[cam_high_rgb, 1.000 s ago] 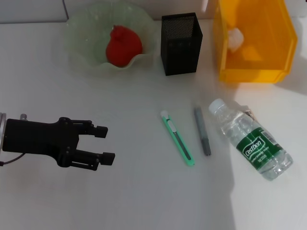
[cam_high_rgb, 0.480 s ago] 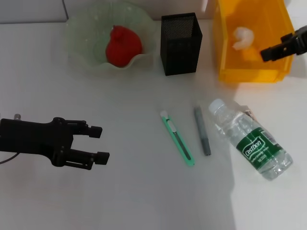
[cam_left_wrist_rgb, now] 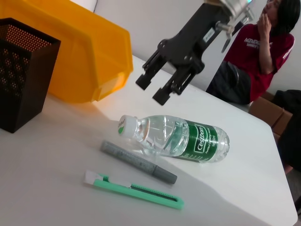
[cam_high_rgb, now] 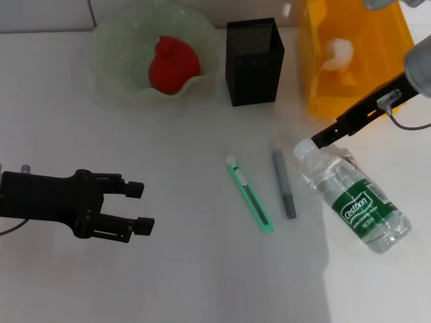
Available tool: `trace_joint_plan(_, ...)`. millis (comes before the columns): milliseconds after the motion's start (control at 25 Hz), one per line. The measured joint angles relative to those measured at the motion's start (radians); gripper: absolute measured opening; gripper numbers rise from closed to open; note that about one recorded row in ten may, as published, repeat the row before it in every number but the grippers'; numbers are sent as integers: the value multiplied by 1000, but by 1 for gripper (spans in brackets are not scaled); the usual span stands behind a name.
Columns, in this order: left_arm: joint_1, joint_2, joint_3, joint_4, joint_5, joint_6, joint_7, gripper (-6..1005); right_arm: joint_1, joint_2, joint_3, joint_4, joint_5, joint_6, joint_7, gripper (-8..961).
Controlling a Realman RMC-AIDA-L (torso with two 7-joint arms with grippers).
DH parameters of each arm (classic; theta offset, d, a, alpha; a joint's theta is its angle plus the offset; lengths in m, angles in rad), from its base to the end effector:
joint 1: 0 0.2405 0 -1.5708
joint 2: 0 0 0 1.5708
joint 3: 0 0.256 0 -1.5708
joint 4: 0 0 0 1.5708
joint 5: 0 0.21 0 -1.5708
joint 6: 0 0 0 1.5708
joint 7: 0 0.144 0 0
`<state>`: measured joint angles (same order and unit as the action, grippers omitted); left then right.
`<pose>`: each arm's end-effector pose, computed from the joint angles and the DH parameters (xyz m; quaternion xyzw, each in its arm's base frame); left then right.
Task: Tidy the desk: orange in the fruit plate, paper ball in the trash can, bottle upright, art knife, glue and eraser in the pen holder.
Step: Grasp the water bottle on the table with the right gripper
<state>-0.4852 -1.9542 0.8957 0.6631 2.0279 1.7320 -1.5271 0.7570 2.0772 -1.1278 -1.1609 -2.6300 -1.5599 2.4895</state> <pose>-0.2821 0.2967 0.0209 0.9561 0.2470 0.1574 0.0005 0.1787 0.3894 0.0179 -0.9045 0.3655 -0.1336 0.1747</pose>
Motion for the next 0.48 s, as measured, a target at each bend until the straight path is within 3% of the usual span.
trace_joint_plan(480, 4, -2, -5, 0, 1, -6, -1, 844, 54, 6, -110, 243, 15, 206, -4, 565)
